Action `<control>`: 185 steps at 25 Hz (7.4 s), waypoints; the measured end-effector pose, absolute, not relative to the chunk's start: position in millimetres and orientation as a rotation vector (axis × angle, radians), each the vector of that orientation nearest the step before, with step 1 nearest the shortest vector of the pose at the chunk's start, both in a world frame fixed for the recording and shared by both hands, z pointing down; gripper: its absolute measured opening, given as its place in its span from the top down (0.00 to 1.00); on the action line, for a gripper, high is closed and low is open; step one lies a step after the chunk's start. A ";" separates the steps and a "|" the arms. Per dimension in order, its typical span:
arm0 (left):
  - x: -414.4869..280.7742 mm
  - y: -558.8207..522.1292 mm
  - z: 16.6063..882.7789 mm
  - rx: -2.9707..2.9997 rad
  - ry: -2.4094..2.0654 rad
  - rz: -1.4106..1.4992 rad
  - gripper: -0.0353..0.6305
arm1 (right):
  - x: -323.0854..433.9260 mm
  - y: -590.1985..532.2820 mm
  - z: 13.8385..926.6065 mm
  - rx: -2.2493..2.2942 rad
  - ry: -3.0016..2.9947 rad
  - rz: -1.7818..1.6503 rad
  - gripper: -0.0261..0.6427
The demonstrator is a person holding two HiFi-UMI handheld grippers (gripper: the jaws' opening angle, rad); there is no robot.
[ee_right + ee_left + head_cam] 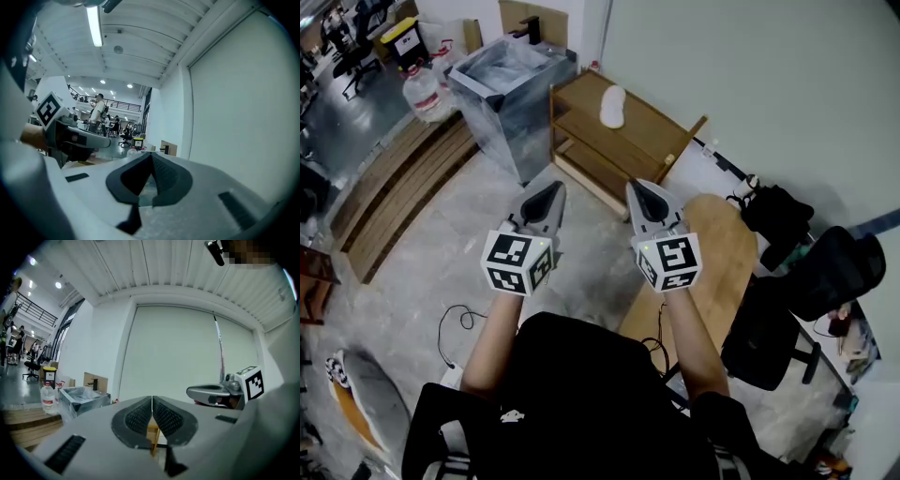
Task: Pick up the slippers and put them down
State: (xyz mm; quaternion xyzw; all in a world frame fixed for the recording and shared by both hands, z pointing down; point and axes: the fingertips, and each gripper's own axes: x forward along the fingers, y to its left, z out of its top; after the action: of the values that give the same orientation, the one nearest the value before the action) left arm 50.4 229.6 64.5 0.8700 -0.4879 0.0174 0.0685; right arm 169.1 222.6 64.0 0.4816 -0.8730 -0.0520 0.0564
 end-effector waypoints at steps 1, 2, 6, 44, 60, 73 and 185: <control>51.3 231.0 66.4 2.616 -1.467 0.055 0.94 | 170.0 223.8 65.7 1.455 -2.650 -0.155 0.97; 52.4 232.0 68.2 2.613 -1.464 0.059 0.94 | 171.0 224.8 67.4 1.450 -2.650 -0.152 0.97; 53.7 233.1 72.6 2.607 -1.462 0.072 0.94 | 171.9 224.6 72.8 1.444 -2.642 -0.144 0.97; -15.4 -89.4 83.0 2.577 -1.373 0.113 0.94 | 102.8 -96.9 103.9 1.457 -2.523 0.020 0.97; -22.4 -184.4 120.9 2.567 -1.267 0.161 0.94 | 102.5 -183.9 160.6 1.490 -2.418 0.126 0.97; 18.9 -273.3 183.9 2.491 -1.266 0.319 0.94 | 146.8 -268.7 218.2 1.377 -2.356 0.262 0.97; -42.4 -278.9 320.7 2.035 -1.558 0.442 0.94 | 108.0 -357.5 402.5 0.918 -2.082 0.435 0.95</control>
State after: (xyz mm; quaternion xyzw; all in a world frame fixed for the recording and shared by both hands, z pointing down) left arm -42.4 -278.9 320.7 0.7541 -0.5772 0.1638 0.2671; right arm 108.0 -357.5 402.5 0.3629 -0.8232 0.1722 0.4011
